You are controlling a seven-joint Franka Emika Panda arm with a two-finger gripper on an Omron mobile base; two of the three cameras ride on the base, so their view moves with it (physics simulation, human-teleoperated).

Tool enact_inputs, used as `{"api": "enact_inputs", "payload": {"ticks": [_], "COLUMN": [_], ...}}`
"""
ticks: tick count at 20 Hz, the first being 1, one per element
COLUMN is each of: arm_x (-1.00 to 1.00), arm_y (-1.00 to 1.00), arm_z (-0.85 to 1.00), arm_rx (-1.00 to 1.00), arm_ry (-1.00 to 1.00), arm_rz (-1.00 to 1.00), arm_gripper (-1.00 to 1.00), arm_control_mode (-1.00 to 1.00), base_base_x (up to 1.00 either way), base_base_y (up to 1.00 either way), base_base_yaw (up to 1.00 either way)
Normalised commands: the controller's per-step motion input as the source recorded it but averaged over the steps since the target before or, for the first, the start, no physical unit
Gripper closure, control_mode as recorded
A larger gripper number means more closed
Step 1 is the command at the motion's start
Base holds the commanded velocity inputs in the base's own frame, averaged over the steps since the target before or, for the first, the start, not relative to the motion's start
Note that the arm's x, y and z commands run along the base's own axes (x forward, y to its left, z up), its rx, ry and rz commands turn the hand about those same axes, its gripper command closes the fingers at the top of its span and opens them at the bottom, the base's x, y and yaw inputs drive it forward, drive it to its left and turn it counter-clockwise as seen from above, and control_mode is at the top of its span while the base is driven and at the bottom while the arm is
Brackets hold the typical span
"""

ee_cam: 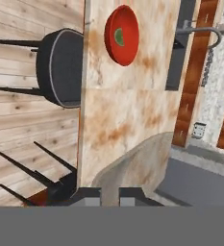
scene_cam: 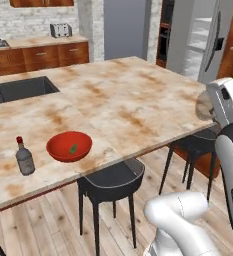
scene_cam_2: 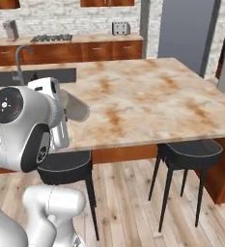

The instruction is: There is a bowl on the dining counter. Grab a lemon wedge from the fridge and place it in the bowl. Then get the liquor bottle and glass cup from the cabinet and place them next to the bowl.

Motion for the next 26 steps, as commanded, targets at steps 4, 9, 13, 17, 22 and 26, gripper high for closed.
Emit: {"api": "enact_inputs", "payload": {"ticks": [4,9,13,17,22,26], "arm_x": [0.00,0.00,0.43,0.66,0.68,0.61], "arm_y": [0.00,0.00,0.28,0.20,0.08,0.00], "arm_z": [0.00,0.00,-0.47,-0.68,-0.70,-0.55], "arm_rx": [0.00,0.00,0.00,0.00,0.02,0.11], "arm_ry": [0.00,0.00,0.38,0.57,0.28,0.05], "arm_rz": [0.00,0.00,0.18,0.09,0.15,0.21], "arm_gripper": [1.00,1.00,1.00,1.00,1.00,1.00], "arm_control_mode": [1.00,1.00,-1.00,-1.00,-1.00,-1.00], "base_base_x": [0.88,0.61,0.00,0.00,0.00,0.00], "base_base_y": [-0.22,0.06,0.00,0.00,0.00,0.00], "base_base_yaw": [0.50,0.41,0.00,0.00,0.00,0.00]}}
